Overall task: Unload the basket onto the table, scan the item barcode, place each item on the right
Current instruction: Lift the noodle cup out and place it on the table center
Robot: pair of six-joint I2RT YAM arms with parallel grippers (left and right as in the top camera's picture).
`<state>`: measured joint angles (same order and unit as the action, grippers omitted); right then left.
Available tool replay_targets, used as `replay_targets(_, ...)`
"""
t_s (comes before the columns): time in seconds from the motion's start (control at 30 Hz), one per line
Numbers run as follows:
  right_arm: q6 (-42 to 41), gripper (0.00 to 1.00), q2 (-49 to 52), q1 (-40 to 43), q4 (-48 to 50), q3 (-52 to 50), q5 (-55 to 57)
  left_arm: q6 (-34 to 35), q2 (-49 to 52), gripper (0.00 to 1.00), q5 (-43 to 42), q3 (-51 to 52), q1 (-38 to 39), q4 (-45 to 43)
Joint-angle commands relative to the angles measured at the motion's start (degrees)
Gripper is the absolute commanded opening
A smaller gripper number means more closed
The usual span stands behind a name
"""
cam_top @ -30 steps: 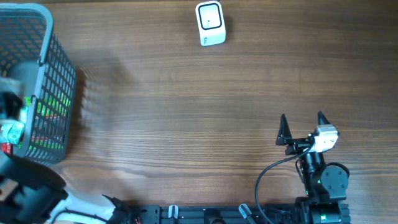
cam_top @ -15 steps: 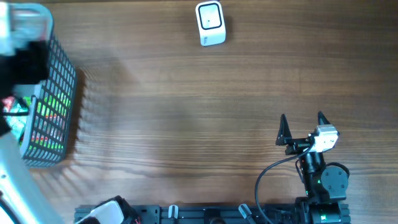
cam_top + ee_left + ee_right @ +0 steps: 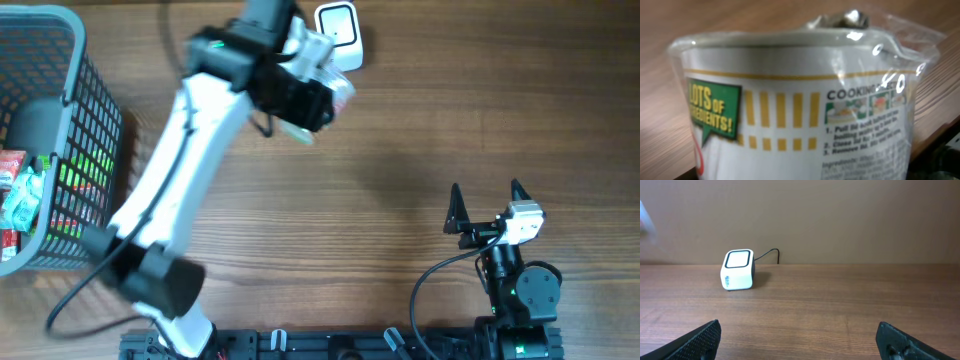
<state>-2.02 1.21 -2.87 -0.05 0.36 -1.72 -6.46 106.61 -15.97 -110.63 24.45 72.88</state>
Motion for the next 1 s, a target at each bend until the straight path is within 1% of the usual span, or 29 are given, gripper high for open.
replay_targets(0.0, 0.5, 1.00, -0.3, 0.3, 0.2, -0.1, -0.9, 1.9, 9.3, 0.68, -0.5, -0.7, 4.4, -2.8)
replay_targets(0.17, 0.5, 1.00, -0.3, 0.3, 0.2, -0.1, -0.9, 2.9, 21.0, 0.69, -0.5, -0.7, 9.6, -6.5)
replay_targets(0.27, 0.5, 1.00, -0.3, 0.3, 0.2, -0.1, -0.9, 4.0, 24.3, 0.69, -0.5, -0.7, 12.1, -8.8)
replay_targets(0.3, 0.5, 1.00, -0.3, 0.3, 0.2, -0.1, -0.9, 4.0, 24.7, 0.73, 0.5, -0.7, 13.0, -9.4)
replay_targets(0.33, 0.5, 1.00, -0.3, 0.3, 0.2, -0.1, -0.9, 4.0, 24.9, 0.91, 1.7, -0.7, 13.8, -9.9)
replay_targets(0.37, 0.5, 1.00, -0.3, 0.3, 0.2, -0.1, -0.9, 3.9, 24.9, 1.00, 2.1, -0.7, 14.4, -10.0)
replay_targets(0.5, 0.5, 1.00, -0.3, 0.3, 0.2, -0.1, -0.9, 3.7, 24.8, 1.00, 2.3, -0.7, 15.4, -9.0)
replay_targets(0.6, 0.5, 1.00, -0.3, 0.3, 0.2, -0.1, -0.9, 3.7, 22.6, 1.00, 8.8, -1.1, 15.3, -9.5)
replay_targets(0.7, 0.5, 1.00, -0.3, 0.3, 0.2, -0.1, -0.9, 3.7, 18.2, 1.00, 10.6, -2.8, 15.3, -9.5)
replay_targets(0.8, 0.5, 1.00, -0.3, 0.3, 0.2, -0.1, -0.9, 3.5, 13.5, 1.00, 15.5, -6.8, 14.4, -8.1)
replay_targets(0.9, 0.5, 1.00, -0.3, 0.3, 0.2, -0.1, -0.9, 2.4, 6.9, 1.00, 19.0, -13.6, 10.3, -3.9)
replay_targets(0.97, 0.5, 1.00, -0.3, 0.3, 0.2, -0.1, -0.9, 2.4, 2.0, 1.00, 22.3, -17.4, 4.5, -0.9)
